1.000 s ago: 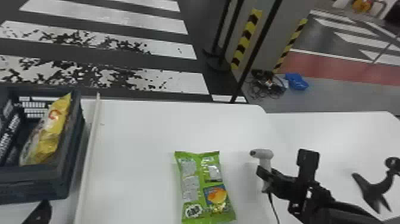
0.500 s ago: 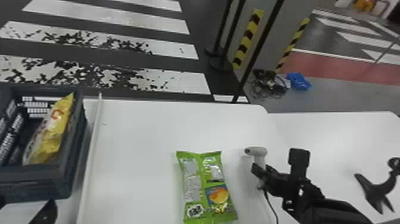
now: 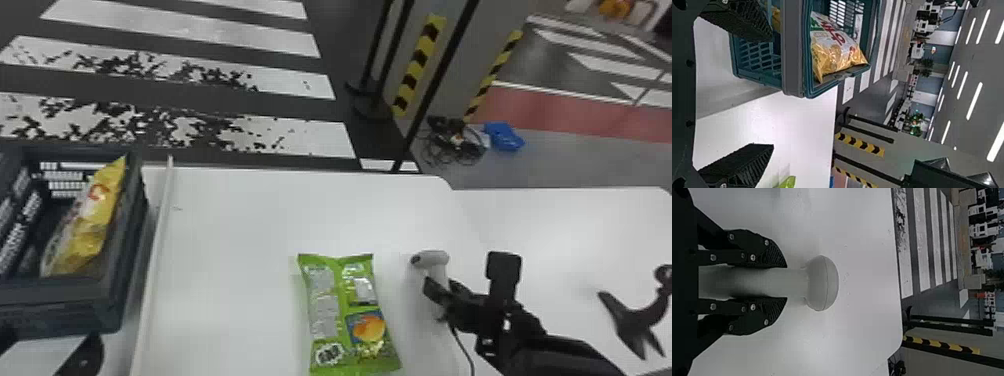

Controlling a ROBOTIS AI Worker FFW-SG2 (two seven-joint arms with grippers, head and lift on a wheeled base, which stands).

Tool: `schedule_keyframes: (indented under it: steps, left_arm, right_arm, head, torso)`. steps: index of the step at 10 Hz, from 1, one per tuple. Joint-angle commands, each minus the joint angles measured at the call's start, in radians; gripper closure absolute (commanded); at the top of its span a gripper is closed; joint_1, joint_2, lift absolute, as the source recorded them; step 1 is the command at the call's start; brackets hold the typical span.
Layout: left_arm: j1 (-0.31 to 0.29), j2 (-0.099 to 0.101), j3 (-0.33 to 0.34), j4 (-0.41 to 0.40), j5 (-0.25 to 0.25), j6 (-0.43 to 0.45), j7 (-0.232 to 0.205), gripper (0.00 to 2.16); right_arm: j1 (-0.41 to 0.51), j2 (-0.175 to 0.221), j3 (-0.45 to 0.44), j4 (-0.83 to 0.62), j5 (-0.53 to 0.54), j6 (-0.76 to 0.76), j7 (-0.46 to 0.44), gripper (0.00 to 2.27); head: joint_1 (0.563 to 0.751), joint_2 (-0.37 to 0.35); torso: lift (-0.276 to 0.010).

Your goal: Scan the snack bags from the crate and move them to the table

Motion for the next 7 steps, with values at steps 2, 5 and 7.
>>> schedule_keyframes:
  steps: [2, 5, 7]
  left_arm:
    - [-0.002, -0.001, -0.001, 0.001, -0.001, 0.0, 0.0, 0.03]
    - [-0.005, -0.004, -0.009, 0.001, -0.001, 0.0, 0.002, 0.03]
    - [-0.013, -0.004, -0.016, 0.004, -0.001, 0.0, 0.002, 0.03]
  right_arm:
    - [0.046, 0.004, -0.01, -0.039, -0.014, -0.066, -0.003, 0.0]
    - [0.19, 0.053, -0.017, -0.254, -0.063, -0.125, -0.021, 0.04]
    - [0.268, 0.099, -0.011, -0.383, -0.092, -0.125, -0.021, 0.05]
  head:
    - [0.695, -0.322]
    - [0.695, -0.321]
    - [0.695, -0.295]
  torso:
    - [-0.095]
    - [-0.095]
    - [-0.095]
